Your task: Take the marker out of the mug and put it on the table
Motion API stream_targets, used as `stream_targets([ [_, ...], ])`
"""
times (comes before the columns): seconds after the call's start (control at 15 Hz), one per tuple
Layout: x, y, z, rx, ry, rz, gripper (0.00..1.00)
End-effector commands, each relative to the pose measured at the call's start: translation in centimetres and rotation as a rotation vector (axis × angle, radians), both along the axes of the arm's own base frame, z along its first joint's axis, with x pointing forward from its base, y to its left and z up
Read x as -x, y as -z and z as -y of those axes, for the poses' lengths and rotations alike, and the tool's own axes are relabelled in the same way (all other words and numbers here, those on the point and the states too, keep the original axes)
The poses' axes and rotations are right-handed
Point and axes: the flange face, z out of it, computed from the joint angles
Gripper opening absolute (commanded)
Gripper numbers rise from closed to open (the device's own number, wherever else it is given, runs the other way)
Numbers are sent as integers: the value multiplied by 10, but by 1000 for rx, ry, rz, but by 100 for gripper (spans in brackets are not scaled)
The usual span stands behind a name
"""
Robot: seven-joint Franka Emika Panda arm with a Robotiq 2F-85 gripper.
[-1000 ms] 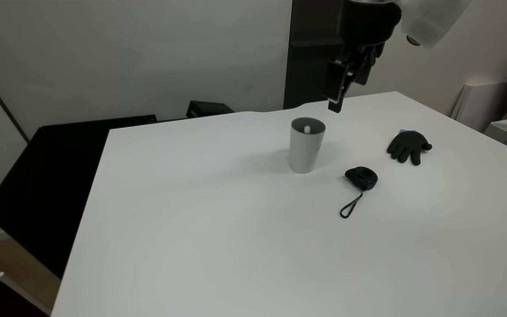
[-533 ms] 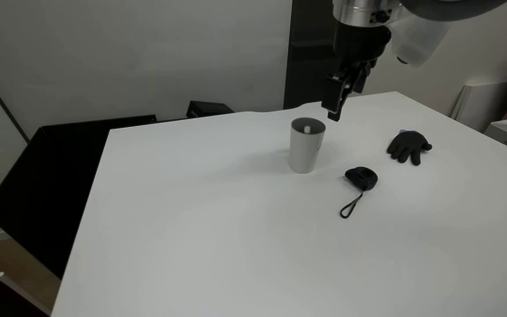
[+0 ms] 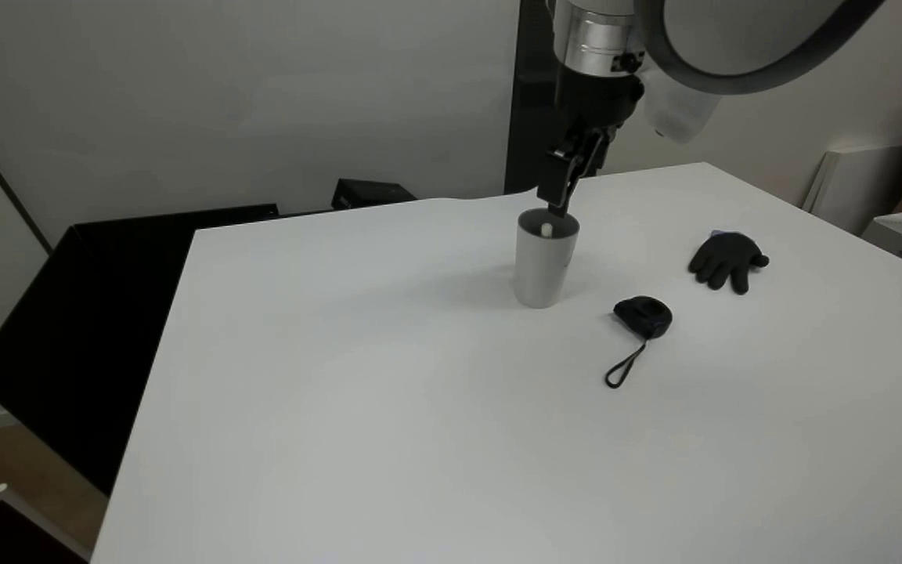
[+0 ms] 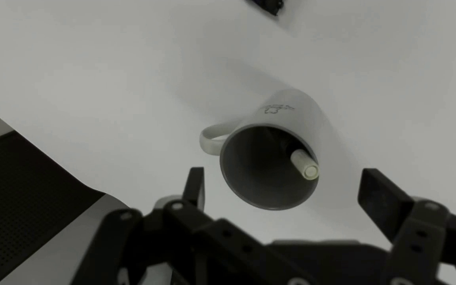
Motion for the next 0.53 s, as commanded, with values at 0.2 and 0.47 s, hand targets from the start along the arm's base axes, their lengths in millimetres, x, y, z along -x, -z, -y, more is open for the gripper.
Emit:
stream_targets([
  [0.2,-21,20,-15,5,-1,24,100],
  [0.47,-25,33,-19,2,-6,30,100],
])
